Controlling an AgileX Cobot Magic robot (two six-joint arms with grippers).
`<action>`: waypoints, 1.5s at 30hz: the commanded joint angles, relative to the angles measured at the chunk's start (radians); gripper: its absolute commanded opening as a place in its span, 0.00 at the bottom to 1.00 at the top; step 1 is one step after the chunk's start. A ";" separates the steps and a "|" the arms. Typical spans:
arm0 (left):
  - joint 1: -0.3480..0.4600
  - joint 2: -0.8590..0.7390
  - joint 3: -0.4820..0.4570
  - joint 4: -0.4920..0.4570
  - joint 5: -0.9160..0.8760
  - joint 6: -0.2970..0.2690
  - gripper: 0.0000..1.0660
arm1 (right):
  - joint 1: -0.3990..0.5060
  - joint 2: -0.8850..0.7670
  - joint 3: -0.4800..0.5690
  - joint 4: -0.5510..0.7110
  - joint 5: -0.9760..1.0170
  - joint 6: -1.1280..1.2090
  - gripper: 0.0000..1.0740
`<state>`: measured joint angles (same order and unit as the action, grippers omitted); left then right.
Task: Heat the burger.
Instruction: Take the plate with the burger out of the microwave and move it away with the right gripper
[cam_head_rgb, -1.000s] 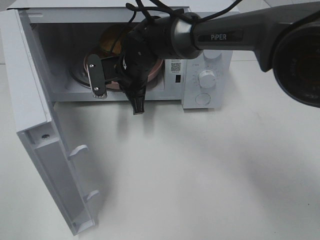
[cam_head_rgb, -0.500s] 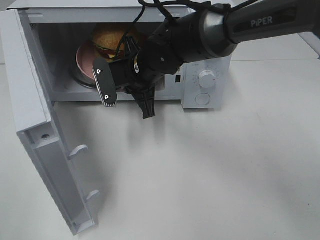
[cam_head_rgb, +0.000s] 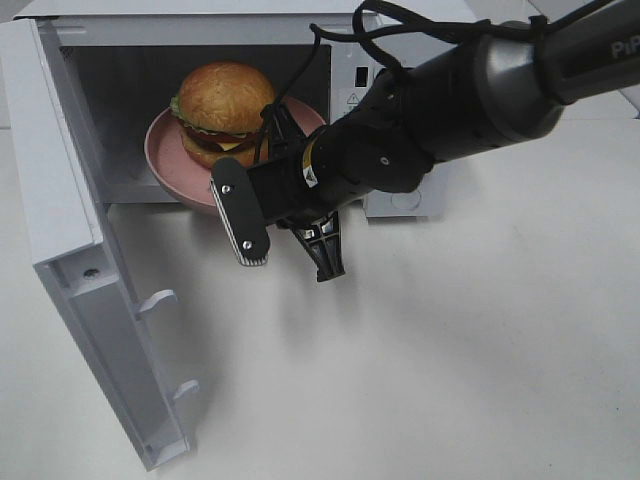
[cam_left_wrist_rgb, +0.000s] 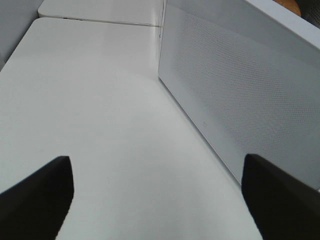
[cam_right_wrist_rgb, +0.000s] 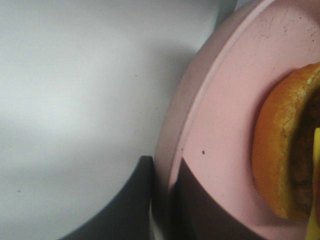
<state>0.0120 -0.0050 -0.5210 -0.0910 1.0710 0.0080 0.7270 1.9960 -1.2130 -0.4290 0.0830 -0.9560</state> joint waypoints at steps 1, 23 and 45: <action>0.001 -0.008 0.004 -0.003 0.000 -0.008 0.79 | 0.013 -0.092 0.100 -0.006 -0.083 0.010 0.00; 0.001 -0.008 0.004 -0.003 0.000 -0.008 0.79 | 0.070 -0.403 0.469 -0.006 -0.122 0.089 0.00; 0.001 -0.008 0.004 -0.003 0.000 -0.008 0.79 | 0.070 -0.814 0.745 -0.036 0.055 0.297 0.00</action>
<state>0.0120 -0.0050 -0.5210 -0.0910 1.0710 0.0080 0.7970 1.2250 -0.4700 -0.4290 0.1600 -0.6870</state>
